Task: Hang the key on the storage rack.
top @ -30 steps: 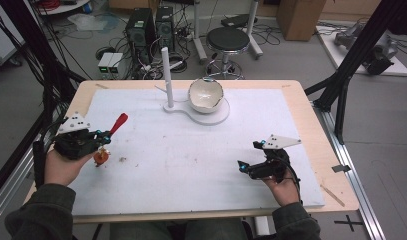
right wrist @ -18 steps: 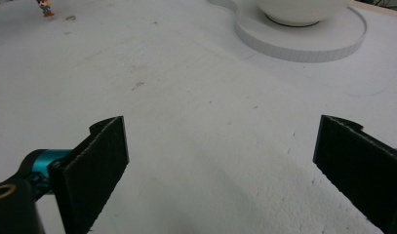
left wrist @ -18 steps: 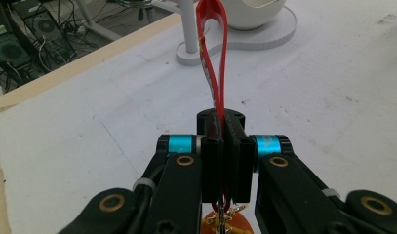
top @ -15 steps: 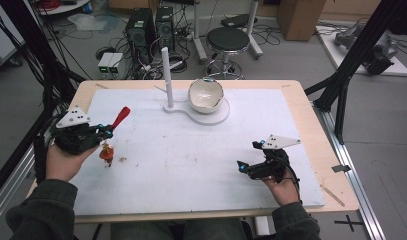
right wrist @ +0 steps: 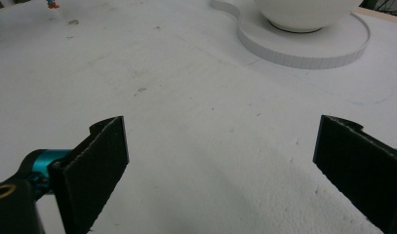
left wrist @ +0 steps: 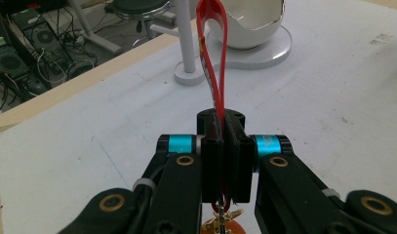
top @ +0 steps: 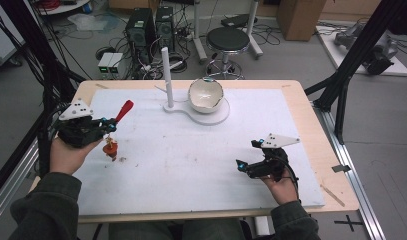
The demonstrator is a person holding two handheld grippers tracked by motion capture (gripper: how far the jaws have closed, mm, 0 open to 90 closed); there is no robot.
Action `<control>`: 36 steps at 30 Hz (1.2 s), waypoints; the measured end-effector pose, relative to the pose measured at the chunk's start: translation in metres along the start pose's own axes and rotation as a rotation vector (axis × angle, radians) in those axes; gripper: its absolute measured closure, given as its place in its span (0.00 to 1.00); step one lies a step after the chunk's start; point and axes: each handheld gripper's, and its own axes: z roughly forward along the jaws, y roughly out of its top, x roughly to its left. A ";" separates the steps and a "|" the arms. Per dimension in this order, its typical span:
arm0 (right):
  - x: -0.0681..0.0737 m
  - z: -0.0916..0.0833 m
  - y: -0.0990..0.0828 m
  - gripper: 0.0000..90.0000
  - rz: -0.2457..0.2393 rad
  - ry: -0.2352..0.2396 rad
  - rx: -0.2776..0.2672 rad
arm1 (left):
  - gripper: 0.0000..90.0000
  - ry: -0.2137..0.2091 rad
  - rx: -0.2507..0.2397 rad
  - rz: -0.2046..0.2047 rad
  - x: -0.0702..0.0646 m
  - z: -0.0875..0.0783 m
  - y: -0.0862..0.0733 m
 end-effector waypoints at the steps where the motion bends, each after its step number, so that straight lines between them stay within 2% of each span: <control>1: 0.000 0.000 0.000 0.05 -0.002 -0.002 -0.002 | 0.95 -0.002 0.000 -0.004 0.000 0.001 0.001; 16: -0.001 -0.001 0.000 0.05 0.003 0.001 -0.010 | 0.96 -0.002 -0.010 0.012 0.000 0.014 0.022; 19: -0.001 -0.001 0.000 0.05 0.004 0.001 -0.012 | 0.96 -0.001 -0.017 0.004 0.000 0.017 0.024; 36: -0.001 -0.001 0.000 0.05 0.007 0.001 -0.010 | 0.96 -0.002 -0.002 0.015 0.004 0.037 0.042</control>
